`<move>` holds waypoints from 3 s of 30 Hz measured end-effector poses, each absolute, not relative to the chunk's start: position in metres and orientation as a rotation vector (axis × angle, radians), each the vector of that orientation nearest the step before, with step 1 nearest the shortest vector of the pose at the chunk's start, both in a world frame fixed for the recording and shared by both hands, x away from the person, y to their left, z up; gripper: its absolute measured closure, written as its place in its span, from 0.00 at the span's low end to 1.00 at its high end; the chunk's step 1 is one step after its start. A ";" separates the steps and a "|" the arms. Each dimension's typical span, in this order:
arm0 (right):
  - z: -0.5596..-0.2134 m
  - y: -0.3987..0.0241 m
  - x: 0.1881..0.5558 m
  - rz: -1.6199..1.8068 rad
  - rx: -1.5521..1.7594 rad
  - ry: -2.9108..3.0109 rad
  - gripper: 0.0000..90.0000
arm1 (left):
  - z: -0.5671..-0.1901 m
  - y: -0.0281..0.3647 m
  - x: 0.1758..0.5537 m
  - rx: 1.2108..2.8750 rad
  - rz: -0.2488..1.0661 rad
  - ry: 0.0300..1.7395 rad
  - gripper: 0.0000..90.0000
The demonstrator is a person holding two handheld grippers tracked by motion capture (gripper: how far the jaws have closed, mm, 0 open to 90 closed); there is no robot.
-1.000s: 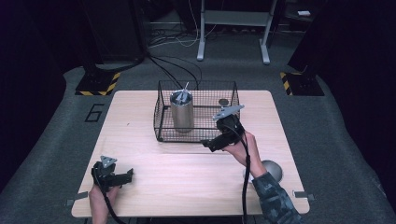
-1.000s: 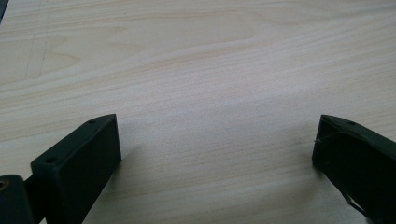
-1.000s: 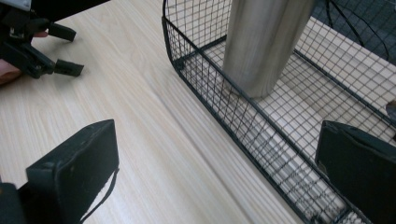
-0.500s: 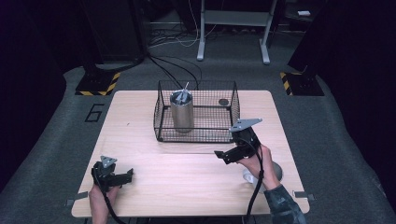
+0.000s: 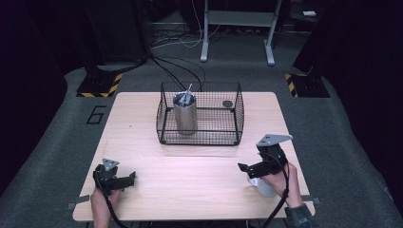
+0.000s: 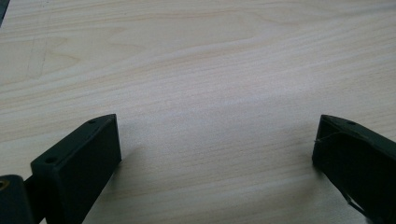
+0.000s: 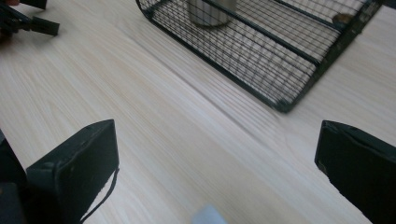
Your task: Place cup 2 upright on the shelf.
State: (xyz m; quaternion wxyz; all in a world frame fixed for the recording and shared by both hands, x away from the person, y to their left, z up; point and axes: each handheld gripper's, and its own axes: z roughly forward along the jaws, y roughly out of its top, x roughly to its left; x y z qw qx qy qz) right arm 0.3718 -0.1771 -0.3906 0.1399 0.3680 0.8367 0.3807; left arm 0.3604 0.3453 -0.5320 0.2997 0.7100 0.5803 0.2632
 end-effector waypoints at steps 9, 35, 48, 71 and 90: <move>-0.411 -0.221 0.354 1.061 1.192 2.353 0.00 | -0.532 0.345 0.361 1.883 0.693 1.544 0.01; -0.446 -0.241 0.344 0.989 1.267 2.350 0.00 | -0.532 0.345 0.361 1.879 0.690 1.546 0.01; -0.451 -0.239 0.340 0.952 1.245 2.325 0.06 | -0.532 0.345 0.361 1.880 0.691 1.546 0.01; -0.438 -0.202 0.366 0.989 1.155 2.356 0.06 | -0.532 0.345 0.361 1.882 0.692 1.545 0.01; -0.435 -0.165 0.395 1.017 1.085 2.411 0.06 | -0.532 0.345 0.361 1.881 0.692 1.544 0.01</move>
